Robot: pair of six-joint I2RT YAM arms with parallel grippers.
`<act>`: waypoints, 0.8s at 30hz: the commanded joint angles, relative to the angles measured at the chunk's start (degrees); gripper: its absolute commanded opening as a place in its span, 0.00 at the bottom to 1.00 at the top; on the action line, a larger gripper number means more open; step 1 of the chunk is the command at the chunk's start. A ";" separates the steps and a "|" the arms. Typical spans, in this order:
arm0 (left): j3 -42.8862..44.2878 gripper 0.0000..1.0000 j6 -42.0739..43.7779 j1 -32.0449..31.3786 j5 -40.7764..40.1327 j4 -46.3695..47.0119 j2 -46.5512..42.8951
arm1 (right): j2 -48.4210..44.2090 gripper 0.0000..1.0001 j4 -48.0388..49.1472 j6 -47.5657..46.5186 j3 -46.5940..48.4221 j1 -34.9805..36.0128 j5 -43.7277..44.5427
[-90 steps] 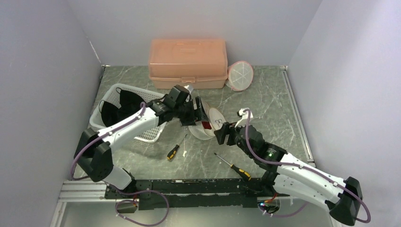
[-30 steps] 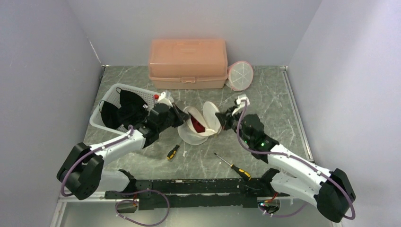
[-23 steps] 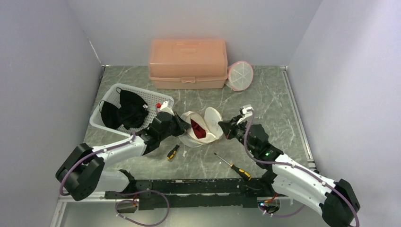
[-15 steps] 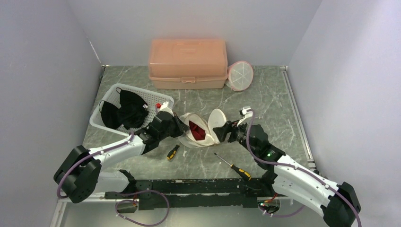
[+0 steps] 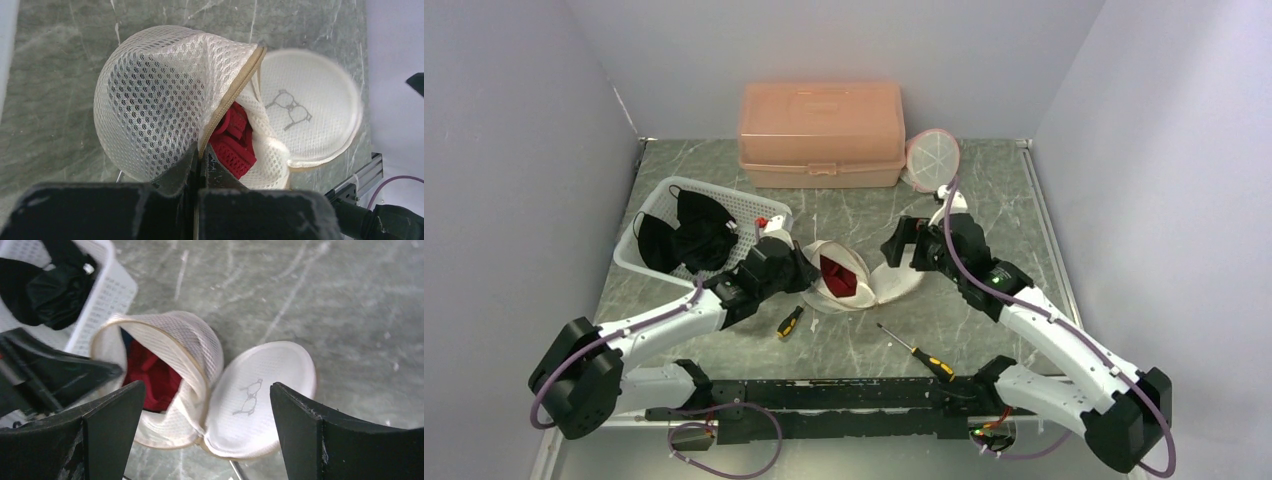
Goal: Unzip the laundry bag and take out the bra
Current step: Open the laundry bag at the center of the board.
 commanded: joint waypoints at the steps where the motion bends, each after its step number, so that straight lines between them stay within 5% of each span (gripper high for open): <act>1: 0.79 0.03 1.80 -0.38 -2.29 -1.63 -1.88 | -3.69 1.00 -6.41 5.35 -5.22 -4.61 -3.05; 11: 1.43 0.09 0.52 -0.46 -1.64 -4.99 -1.63 | -10.91 1.00 0.52 16.62 -18.58 -12.90 -12.53; 18: 7.85 0.66 2.30 -0.38 -5.51 -16.59 -4.42 | -12.84 1.00 3.10 15.18 -21.26 -14.39 -11.55; 24: 21.16 0.85 11.23 0.78 -8.64 -30.43 -1.54 | -13.54 0.99 6.42 13.06 -22.80 -14.39 -13.94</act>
